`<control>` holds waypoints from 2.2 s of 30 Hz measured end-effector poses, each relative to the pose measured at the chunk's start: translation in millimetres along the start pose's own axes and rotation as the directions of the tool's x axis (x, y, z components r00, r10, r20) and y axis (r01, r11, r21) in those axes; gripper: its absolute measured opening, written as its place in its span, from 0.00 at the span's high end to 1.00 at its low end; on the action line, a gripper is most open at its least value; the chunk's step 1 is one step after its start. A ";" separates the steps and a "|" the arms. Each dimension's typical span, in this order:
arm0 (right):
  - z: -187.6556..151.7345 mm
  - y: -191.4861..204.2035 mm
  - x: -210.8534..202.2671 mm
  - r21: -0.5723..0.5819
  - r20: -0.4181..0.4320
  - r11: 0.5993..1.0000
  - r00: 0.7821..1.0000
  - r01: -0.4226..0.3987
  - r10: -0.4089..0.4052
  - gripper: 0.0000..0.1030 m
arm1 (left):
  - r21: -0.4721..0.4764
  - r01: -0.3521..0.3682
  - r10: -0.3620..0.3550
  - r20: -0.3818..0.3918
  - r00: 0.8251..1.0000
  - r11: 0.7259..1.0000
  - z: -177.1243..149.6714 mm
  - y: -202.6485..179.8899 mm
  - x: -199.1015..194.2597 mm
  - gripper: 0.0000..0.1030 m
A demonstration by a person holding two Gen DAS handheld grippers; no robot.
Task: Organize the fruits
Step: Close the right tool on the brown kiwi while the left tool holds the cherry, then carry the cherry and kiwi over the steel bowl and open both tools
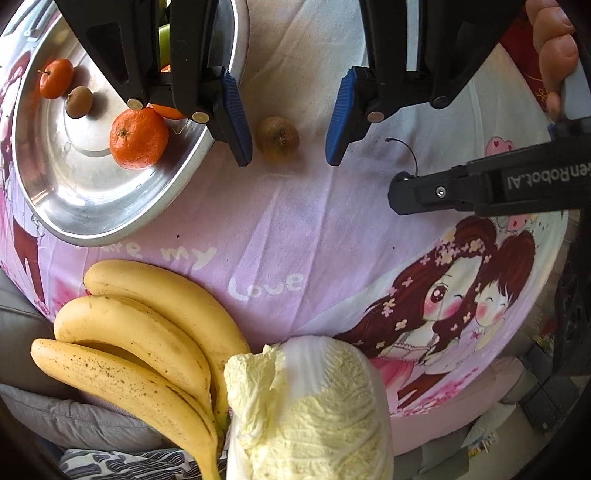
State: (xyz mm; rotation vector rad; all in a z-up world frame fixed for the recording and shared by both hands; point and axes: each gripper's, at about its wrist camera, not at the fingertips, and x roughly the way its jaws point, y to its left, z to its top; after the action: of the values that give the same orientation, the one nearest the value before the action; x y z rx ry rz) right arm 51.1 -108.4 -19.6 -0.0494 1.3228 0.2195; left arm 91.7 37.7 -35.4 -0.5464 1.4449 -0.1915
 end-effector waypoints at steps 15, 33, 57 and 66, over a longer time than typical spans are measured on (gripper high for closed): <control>15.3 20.8 22.8 -0.139 -0.154 0.978 0.973 0.153 -0.174 0.73 | -0.037 0.073 -0.074 -0.020 0.997 0.997 3.5 6.6 -3.6 0.73; -33.5 -0.9 -32.0 0.181 0.104 0.980 0.993 -0.078 0.059 0.73 | -0.053 0.060 -0.061 -0.021 0.998 0.997 3.0 4.7 -1.4 0.73; -69.0 -126.6 -77.7 0.540 0.175 0.841 0.981 -0.027 -0.081 0.73 | 0.263 0.056 -0.045 -0.047 0.998 0.963 -42.6 -83.5 4.8 0.73; -93.4 -175.1 -93.7 0.662 0.171 0.749 0.975 -0.008 -0.140 0.73 | 0.465 0.077 -0.044 -0.081 0.996 0.882 -72.3 -150.0 19.2 0.73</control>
State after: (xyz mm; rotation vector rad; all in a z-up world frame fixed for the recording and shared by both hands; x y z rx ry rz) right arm -26.6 -307.0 32.2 0.5217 1.1176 -0.3143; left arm 53.8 -117.6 15.0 -0.1865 1.3845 -0.5990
